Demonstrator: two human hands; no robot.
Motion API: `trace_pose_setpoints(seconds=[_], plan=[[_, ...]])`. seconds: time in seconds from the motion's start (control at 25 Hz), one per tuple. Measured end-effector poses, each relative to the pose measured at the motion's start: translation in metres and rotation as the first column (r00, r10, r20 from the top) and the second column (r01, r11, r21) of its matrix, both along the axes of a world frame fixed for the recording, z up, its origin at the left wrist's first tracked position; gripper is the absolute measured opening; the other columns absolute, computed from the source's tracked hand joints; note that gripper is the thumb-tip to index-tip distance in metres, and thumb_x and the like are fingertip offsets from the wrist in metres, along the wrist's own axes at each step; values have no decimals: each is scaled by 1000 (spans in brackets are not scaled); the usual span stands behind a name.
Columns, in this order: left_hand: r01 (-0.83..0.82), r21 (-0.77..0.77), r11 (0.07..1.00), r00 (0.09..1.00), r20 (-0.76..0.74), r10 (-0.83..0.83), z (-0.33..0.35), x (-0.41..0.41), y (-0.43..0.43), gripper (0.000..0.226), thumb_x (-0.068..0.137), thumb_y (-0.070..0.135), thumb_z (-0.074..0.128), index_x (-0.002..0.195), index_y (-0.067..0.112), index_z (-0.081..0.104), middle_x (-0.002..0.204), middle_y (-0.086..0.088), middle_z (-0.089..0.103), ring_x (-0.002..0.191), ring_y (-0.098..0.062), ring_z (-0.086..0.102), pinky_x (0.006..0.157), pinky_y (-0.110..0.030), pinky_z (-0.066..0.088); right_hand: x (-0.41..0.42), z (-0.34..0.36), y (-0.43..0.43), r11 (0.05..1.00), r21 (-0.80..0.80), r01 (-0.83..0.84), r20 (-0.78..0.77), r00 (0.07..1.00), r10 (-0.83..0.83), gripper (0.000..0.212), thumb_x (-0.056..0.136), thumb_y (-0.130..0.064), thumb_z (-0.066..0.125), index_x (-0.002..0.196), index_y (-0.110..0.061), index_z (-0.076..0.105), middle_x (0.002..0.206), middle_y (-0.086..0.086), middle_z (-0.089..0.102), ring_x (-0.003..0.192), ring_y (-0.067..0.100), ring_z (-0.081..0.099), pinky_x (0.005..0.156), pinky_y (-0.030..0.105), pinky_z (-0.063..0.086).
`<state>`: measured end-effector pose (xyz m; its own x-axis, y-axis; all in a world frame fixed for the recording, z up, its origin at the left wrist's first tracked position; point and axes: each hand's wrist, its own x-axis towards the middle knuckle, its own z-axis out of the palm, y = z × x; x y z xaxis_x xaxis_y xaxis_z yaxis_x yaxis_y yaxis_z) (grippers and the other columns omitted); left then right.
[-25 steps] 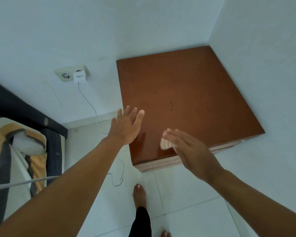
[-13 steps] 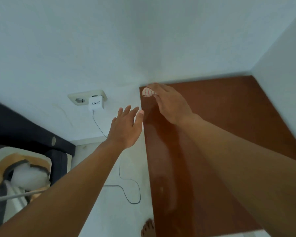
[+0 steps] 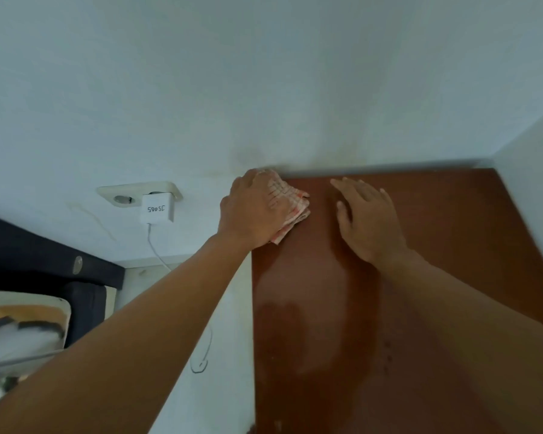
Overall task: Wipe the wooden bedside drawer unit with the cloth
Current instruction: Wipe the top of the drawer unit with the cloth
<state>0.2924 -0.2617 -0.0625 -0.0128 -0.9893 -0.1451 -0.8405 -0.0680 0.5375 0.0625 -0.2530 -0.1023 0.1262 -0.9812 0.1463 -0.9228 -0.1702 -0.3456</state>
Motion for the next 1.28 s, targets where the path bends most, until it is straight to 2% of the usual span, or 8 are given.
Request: trace_pose_setpoints(seconds=[0.12,0.2,0.36,0.68,0.92,1.08,1.16,1.28], plan=[[-124,100,987,989,97,115,-19,-37,-13,65,91,59,48,148,29,38,158,-3,26,142,-31,28,110,-55,30,-22,-24,13,999,37,-23,-45,999,25,54,102,-39,33,153,-29,47,163,3,42,153,28,34,122,56,27],[-187,44,981,973,142,179,-37,-45,-10,67,95,58,43,153,28,30,162,-7,20,147,-33,20,113,-56,30,-23,-29,13,999,18,-26,-46,999,27,53,102,-38,34,154,-30,45,165,1,38,155,25,30,124,54,22],[-201,-70,977,932,294,213,-51,-57,2,78,100,59,23,162,15,5,168,-10,14,155,-36,7,121,-53,18,-25,-27,12,1000,-1,-26,-37,999,26,53,102,-36,36,153,-29,46,164,3,39,154,27,31,124,54,20],[-110,-70,991,914,386,129,-51,-56,30,72,100,52,15,162,17,12,170,-6,13,157,-28,7,124,-48,12,-19,-26,12,1000,-11,-21,-49,999,21,54,100,-35,38,152,-26,48,163,4,41,153,28,32,124,56,21],[-81,-83,993,909,402,108,-50,-59,91,69,100,50,19,161,17,21,167,-7,22,154,-31,16,122,-49,18,-19,-29,13,999,-28,-30,-25,999,29,52,99,-33,42,149,-24,51,161,7,44,151,31,34,122,58,21],[-85,-81,993,906,409,111,-52,-67,150,68,102,50,20,161,17,18,168,-8,21,155,-31,15,123,-48,17,-19,-25,13,996,-69,-56,21,998,58,46,98,-30,43,140,-22,61,150,8,56,145,34,43,120,62,24],[-88,-54,995,909,404,102,-51,-69,178,69,101,51,18,162,18,16,169,-7,18,156,-31,11,124,-48,15,-19,-16,31,991,-91,-102,31,994,105,46,97,-26,42,138,-20,62,144,8,61,141,33,49,120,64,24],[-107,-32,994,915,388,111,-48,-69,185,73,98,53,13,163,19,11,170,-7,12,157,-30,5,125,-48,12,-23,-7,104,985,-42,-169,23,985,171,45,99,-25,50,144,-23,57,151,4,56,147,29,43,124,60,16]])
